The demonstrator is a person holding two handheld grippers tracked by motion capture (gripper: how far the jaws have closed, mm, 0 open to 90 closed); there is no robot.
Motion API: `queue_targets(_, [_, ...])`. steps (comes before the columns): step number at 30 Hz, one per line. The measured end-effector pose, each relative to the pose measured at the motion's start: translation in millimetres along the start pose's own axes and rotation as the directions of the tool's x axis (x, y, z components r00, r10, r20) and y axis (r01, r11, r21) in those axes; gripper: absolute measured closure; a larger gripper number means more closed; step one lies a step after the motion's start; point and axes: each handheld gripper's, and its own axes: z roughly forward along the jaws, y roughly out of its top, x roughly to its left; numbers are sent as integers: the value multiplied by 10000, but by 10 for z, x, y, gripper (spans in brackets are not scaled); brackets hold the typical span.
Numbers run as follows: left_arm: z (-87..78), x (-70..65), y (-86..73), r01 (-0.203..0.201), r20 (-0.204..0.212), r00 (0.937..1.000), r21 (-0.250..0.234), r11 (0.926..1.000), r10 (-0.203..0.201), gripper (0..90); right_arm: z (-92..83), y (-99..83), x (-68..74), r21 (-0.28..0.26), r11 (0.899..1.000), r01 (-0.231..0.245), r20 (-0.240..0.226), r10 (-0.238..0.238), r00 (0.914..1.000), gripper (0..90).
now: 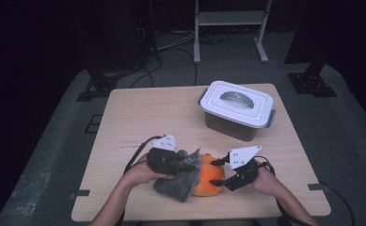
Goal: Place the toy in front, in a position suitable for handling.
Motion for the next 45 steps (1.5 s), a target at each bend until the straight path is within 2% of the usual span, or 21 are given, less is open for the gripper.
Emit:
queue_targets(1, [33, -10, -36, 185, 317, 9993, -135, 9997, -181, 694, -28, 4, -17, -81, 9989, -453, -47, 452, 9990, 263])
queue_targets(3, [58, -46, -62, 95, 666, 9977, -9, 10000, -94, 695, -66, -12, -56, -324, 9941, -1034, -43, 1034, 9946, 220])
queue_targets(5, [41, -95, -44, -107, 734, 9973, 171, 9998, 94, 694, -61, -38, -102, -87, 9890, -1480, -45, 1479, 9890, 189])
queue_targets(7, [15, -106, -6, -180, 685, 9975, 178, 9997, 168, 688, -8, -72, -109, 39, 9858, -1677, -261, 1677, 9855, 176])
queue_targets(10, [-8, -115, 88, -366, 542, 9979, -4, 9993, 365, 687, 94, -93, -81, 204, 9885, -1501, -230, 1506, 9883, 171])
queue_targets(13, [53, -140, 168, -549, 628, 9965, -170, 9983, 558, 688, 128, -69, -65, 218, 9897, -1414, -255, 1419, 9896, 173])
queue_targets(15, [140, -163, 207, -806, 574, 9952, 116, 9967, 798, 687, 162, -46, -35, 315, 9930, -1136, -233, 1144, 9932, 212])
queue_targets(17, [204, -167, 204, -1083, 259, 9939, 647, 9920, 1068, 690, 195, -46, -24, 648, 9941, -875, -115, 884, 9960, 251])
queue_targets(18, [202, -159, 192, -1107, 209, 9938, 718, 9912, 1095, 692, 194, -56, -31, 647, 9948, -789, -101, 797, 9968, 267])
queue_targets(21, [66, -87, 113, -870, -102, 9961, 643, 9941, 879, 691, 167, -103, -50, 424, 9955, -848, -143, 855, 9962, 297])
queue_targets(23, [-84, -30, 37, -618, -530, 9965, 592, 9963, 649, 689, 157, -118, -53, 387, 9953, -888, -137, 894, 9959, 297])
queue_targets(26, [-308, 52, -71, -189, -1054, 9942, 417, 9990, 232, 688, 142, -143, -63, 358, 9956, -861, -169, 868, 9961, 294])
queue_targets(28, [-438, 89, -125, 75, -1164, 9932, 108, 9999, -62, 689, 133, -158, -70, 312, 9951, -940, -127, 944, 9954, 287])
queue_targets(32, [-441, 66, -113, 43, -1008, 9949, -94, 9999, -52, 685, 146, -142, -78, 315, 9961, -824, -95, 827, 9965, 286])
queue_targets(34, [-364, 35, -67, -123, -679, 9976, -207, 9997, 109, 683, 150, -119, -89, 429, 9971, -626, -109, 631, 9979, 286])
queue_targets(36, [-254, -3, -13, -238, -297, 9993, -353, 9991, 228, 679, 153, -90, -102, 532, 9966, -625, -137, 633, 9979, 277])
queue_targets(39, [-44, -55, 56, -503, 93, 9987, -143, 9986, 505, 676, 162, -28, -104, 371, 9940, -1027, -346, 1040, 9940, 236])
queue_targets(41, [65, -68, 73, -522, 274, 9982, -118, 9986, 525, 674, 189, -4, -89, 552, 9956, -760, -314, 778, 9965, 232])
queue_targets(43, [113, -58, 65, -435, 282, 9987, -28, 9991, 435, 675, 198, -22, -91, 639, 9946, -817, -290, 837, 9961, 252])
queue_targets(45, [95, -42, 42, -386, 263, 9989, 6, 9993, 386, 676, 188, -62, -89, 606, 9941, -897, -257, 914, 9955, 310])
